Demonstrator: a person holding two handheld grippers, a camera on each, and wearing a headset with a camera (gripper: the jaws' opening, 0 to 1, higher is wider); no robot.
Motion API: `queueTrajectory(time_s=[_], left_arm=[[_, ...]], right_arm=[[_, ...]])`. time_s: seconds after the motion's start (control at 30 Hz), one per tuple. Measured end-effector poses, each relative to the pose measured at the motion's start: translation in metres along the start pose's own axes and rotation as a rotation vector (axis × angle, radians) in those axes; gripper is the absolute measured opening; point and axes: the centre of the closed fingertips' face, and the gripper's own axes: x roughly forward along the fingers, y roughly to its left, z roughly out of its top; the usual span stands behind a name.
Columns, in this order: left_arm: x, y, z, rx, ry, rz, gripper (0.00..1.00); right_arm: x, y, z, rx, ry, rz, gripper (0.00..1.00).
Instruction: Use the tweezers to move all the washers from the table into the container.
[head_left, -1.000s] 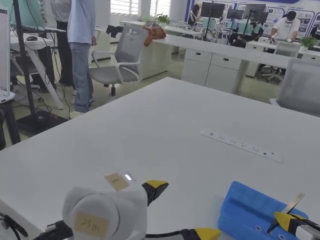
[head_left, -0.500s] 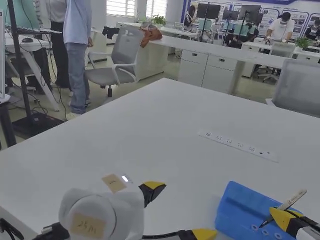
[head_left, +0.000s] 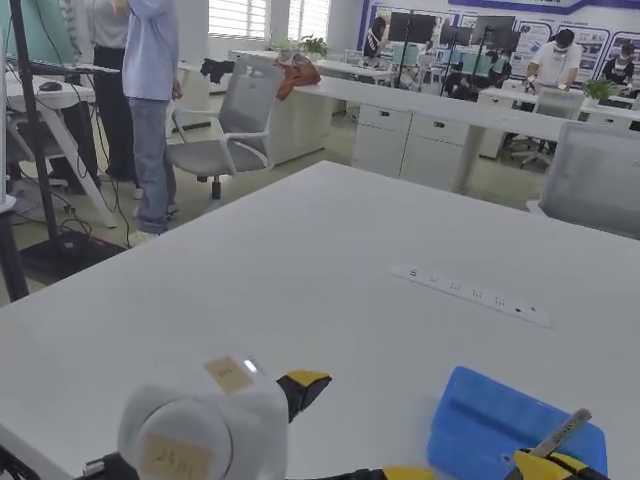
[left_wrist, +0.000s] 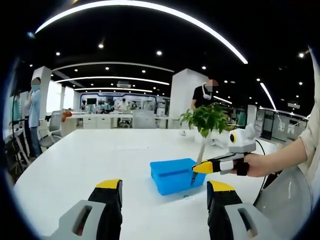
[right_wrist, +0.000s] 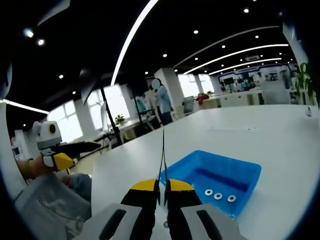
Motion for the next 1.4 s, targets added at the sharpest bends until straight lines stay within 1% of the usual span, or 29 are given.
queueTrajectory(time_s=[0.07, 0.1, 0.17, 0.23, 0.33, 0.43, 0.6, 0.67, 0.73, 0.77, 0.83, 0.87, 0.9, 0.97, 1.1, 1.13, 1.17, 1.23, 1.27, 1.33, 1.4], left_arm=[[0.000, 0.000, -0.001, 0.004, 0.004, -0.001, 0.69], [0.000, -0.001, -0.001, 0.004, 0.004, -0.002, 0.69], [0.000, -0.001, -0.001, 0.004, 0.004, -0.001, 0.69], [0.000, 0.000, -0.001, 0.003, 0.004, -0.001, 0.69], [0.000, 0.000, -0.001, 0.004, 0.005, 0.001, 0.69], [0.000, 0.000, -0.001, 0.005, 0.009, 0.001, 0.69], [0.000, 0.000, -0.002, 0.005, 0.009, 0.003, 0.69], [0.000, 0.001, -0.002, 0.004, 0.009, 0.003, 0.69], [0.000, 0.001, -0.002, 0.005, 0.010, 0.004, 0.69], [0.000, 0.001, -0.002, 0.006, 0.010, 0.004, 0.69], [0.000, 0.001, -0.002, 0.006, 0.011, 0.004, 0.69], [0.000, 0.001, -0.002, 0.007, 0.011, 0.006, 0.69], [0.000, 0.001, -0.002, 0.007, 0.011, 0.006, 0.69], [0.000, 0.001, -0.002, 0.007, 0.011, 0.006, 0.69], [0.000, 0.001, -0.002, 0.007, 0.011, 0.005, 0.68], [0.000, 0.001, -0.002, 0.008, 0.012, 0.006, 0.68], [0.000, 0.001, -0.002, 0.009, 0.013, 0.006, 0.68], [0.000, 0.001, -0.002, 0.009, 0.012, 0.005, 0.68], [0.000, 0.001, -0.002, 0.009, 0.011, 0.005, 0.68], [0.000, 0.001, -0.002, 0.009, 0.011, 0.005, 0.68], [0.000, 0.001, -0.002, 0.010, 0.011, 0.005, 0.68]], right_arm=[[0.001, 0.000, -0.006, 0.005, 0.012, 0.000, 0.04], [0.002, 0.000, -0.010, 0.015, 0.027, -0.005, 0.04], [0.003, -0.001, -0.014, 0.013, 0.038, -0.011, 0.04], [0.003, -0.003, -0.019, 0.026, 0.048, -0.012, 0.04], [0.003, -0.005, -0.028, 0.027, 0.076, -0.020, 0.04], [0.003, -0.008, -0.034, 0.028, 0.091, -0.022, 0.04], [0.003, -0.011, -0.040, 0.030, 0.109, -0.022, 0.04], [0.003, -0.011, -0.042, 0.013, 0.121, -0.023, 0.04], [0.003, -0.010, -0.045, -0.013, 0.138, -0.018, 0.04], [0.003, -0.007, -0.044, -0.027, 0.136, -0.011, 0.04], [0.004, -0.004, -0.046, -0.046, 0.151, 0.007, 0.04], [0.004, -0.002, -0.045, -0.070, 0.147, 0.012, 0.04], [0.004, -0.001, -0.046, -0.085, 0.158, 0.012, 0.04], [0.004, 0.003, -0.047, -0.141, 0.170, 0.022, 0.04], [0.005, 0.010, -0.050, -0.206, 0.190, 0.040, 0.05], [0.005, 0.011, -0.051, -0.228, 0.196, 0.043, 0.05], [0.004, 0.010, -0.051, -0.266, 0.206, 0.041, 0.04], [0.004, 0.012, -0.052, -0.289, 0.216, 0.050, 0.04], [0.004, 0.013, -0.052, -0.316, 0.224, 0.055, 0.03], [0.003, 0.017, -0.053, -0.347, 0.237, 0.089, 0.03], [0.003, 0.015, -0.053, -0.360, 0.242, 0.085, 0.03]])
